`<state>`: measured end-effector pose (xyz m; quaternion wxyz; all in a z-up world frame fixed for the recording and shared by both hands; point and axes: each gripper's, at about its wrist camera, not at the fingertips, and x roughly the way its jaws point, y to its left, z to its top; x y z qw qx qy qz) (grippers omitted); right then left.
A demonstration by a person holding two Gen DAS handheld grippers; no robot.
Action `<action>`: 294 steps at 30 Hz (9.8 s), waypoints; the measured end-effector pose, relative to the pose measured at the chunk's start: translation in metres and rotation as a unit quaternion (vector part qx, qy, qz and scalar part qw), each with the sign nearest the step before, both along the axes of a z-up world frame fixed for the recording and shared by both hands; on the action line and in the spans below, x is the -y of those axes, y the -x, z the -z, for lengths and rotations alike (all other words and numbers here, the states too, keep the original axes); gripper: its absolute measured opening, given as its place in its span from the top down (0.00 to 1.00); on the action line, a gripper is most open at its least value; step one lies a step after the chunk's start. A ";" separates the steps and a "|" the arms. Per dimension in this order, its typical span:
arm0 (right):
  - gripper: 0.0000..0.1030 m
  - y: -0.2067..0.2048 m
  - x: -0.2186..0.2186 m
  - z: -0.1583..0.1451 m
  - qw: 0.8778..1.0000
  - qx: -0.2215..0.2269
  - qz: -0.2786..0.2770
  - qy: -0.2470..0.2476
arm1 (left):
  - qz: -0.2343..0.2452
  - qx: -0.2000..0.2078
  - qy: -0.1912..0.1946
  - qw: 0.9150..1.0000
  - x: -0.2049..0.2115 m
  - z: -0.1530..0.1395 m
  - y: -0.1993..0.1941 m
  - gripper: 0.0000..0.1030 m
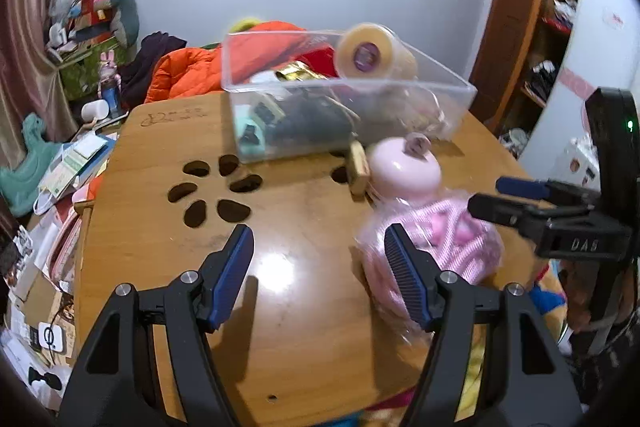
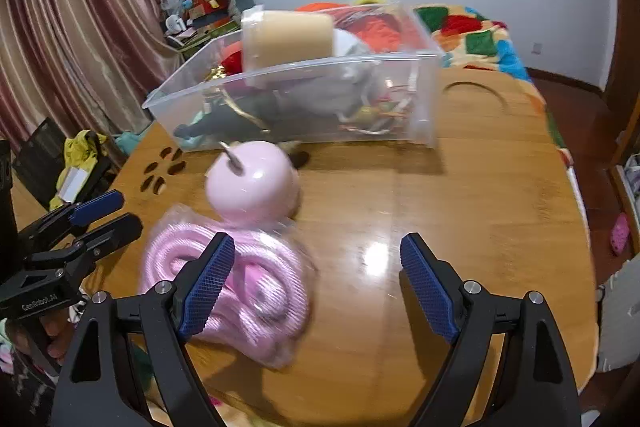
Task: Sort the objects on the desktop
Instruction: 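Move both tools to the pink rope bag beside the pink dome, then grasp the pink rope bag with the left tool while the right tool grips it too, then lift the pink rope bag with the left tool toward the bin, then grasp the pink dome with the right tool while the left tool holds the rope bag, then carry the pink dome over the bin with the right tool while the left tool carries the rope bag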
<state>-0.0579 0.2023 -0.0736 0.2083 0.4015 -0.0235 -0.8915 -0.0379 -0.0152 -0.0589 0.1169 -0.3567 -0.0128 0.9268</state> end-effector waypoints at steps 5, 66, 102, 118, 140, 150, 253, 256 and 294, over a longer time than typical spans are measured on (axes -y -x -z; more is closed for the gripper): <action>0.27 -0.012 -0.014 0.011 0.999 0.018 -0.021 0.034 | 0.047 0.028 -0.022 0.998 -0.016 0.010 -0.006 0.35; 0.55 -0.008 -0.028 0.020 0.991 0.010 -0.075 0.109 | 0.120 0.064 -0.020 0.991 -0.067 -0.030 0.000 0.66; 0.96 -0.024 0.028 0.017 0.988 -0.059 -0.117 -0.076 | 0.090 0.164 -0.137 0.973 -0.019 0.002 0.020 0.35; 0.96 -0.017 0.037 0.020 0.991 -0.033 -0.130 -0.001 | 0.070 0.083 -0.098 0.989 -0.015 -0.033 0.011 0.44; 0.91 -0.014 0.062 0.025 0.979 0.003 -0.194 0.061 | 0.092 0.047 0.064 0.993 -0.039 -0.058 0.007 0.44; 0.21 -0.049 0.059 0.000 0.971 -0.061 -0.228 0.033 | 0.099 0.132 0.171 0.971 -0.051 -0.041 0.019 0.55; 0.22 0.020 0.092 0.005 0.987 -0.054 -0.121 -0.091 | 0.007 0.024 0.081 0.996 0.000 -0.004 0.054 0.69; 0.24 0.021 0.091 0.004 0.988 -0.053 -0.120 -0.086 | -0.007 0.036 0.045 0.998 0.009 -0.002 0.069 0.69; 0.41 -0.003 0.037 -0.075 0.990 -0.123 -0.061 -0.038 | -0.027 -0.066 -0.012 0.997 0.009 -0.077 0.055 0.79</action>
